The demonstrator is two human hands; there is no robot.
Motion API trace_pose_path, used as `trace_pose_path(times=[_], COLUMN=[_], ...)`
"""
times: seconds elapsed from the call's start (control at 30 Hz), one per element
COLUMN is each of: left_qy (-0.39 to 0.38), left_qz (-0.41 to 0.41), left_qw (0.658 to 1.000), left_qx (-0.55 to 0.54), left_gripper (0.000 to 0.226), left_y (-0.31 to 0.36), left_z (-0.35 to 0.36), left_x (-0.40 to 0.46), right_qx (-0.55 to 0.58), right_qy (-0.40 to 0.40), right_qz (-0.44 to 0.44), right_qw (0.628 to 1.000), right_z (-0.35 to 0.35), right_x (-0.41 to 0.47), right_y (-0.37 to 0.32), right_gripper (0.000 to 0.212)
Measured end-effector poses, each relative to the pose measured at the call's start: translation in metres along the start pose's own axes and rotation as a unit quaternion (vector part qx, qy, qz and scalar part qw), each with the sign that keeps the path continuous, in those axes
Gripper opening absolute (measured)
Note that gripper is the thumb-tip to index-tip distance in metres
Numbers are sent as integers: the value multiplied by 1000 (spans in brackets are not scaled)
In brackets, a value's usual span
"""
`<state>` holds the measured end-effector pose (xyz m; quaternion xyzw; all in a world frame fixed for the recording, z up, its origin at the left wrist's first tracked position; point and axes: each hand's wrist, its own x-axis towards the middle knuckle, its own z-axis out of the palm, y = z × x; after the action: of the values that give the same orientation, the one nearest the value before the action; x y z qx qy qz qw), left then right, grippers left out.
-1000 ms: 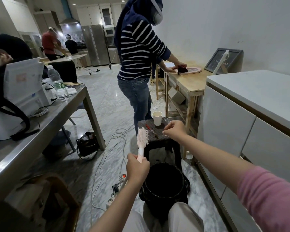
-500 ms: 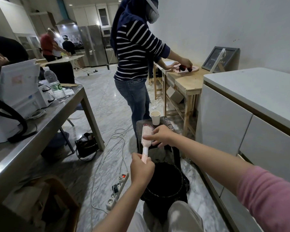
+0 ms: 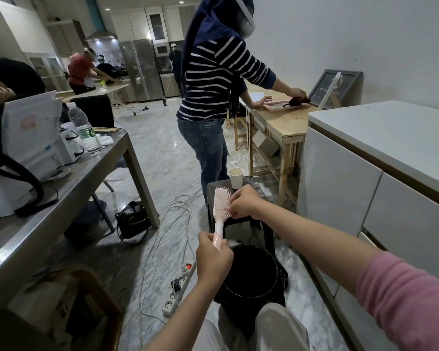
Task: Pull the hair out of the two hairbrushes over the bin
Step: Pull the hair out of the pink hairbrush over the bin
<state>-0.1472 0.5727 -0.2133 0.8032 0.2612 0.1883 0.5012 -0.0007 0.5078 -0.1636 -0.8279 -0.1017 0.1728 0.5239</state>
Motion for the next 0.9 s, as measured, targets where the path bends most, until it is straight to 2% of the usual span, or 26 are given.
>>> trace_pose_path(times=[0.13, 0.2, 0.27, 0.33, 0.4, 0.63, 0.7, 0.8, 0.9], left_qy=[-23, -37, -43, -48, -53, -72, -72, -76, -75], left_qz=[-10, -16, -18, -21, -34, -63, -65, -67, -66], left_qw=[999, 998, 997, 996, 995, 993, 993, 993, 993], left_qx=[28, 41, 57, 67, 74, 74, 70, 63, 60], left_gripper=[16, 17, 19, 20, 21, 20, 21, 20, 17], left_y=[0, -1, -1, -1, -1, -9, -9, -9, -7], left_z=[0, -1, -1, -2, -3, -5, -5, -5, -5], left_x=[1, 1, 1, 1, 3, 3, 3, 3, 2], right_qx=[-171, -236, -265, -264, -244, -154, -76, 72, 103], right_qy=[7, 12, 18, 24, 30, 59, 69, 73, 74], right_qz=[-36, -39, -40, -42, -56, -68, -34, 16, 24], right_qw=[985, 971, 963, 963, 968, 984, 994, 995, 992], right_z=[3, 3, 4, 3, 0, -18, -21, -25, -28], right_x=[0, -4, -7, -8, -7, -3, -2, -2, -5], right_y=[-1, -2, -2, -1, 1, 2, 2, 0, 2], right_gripper=[12, 17, 26, 23, 9, 17, 23, 21, 15])
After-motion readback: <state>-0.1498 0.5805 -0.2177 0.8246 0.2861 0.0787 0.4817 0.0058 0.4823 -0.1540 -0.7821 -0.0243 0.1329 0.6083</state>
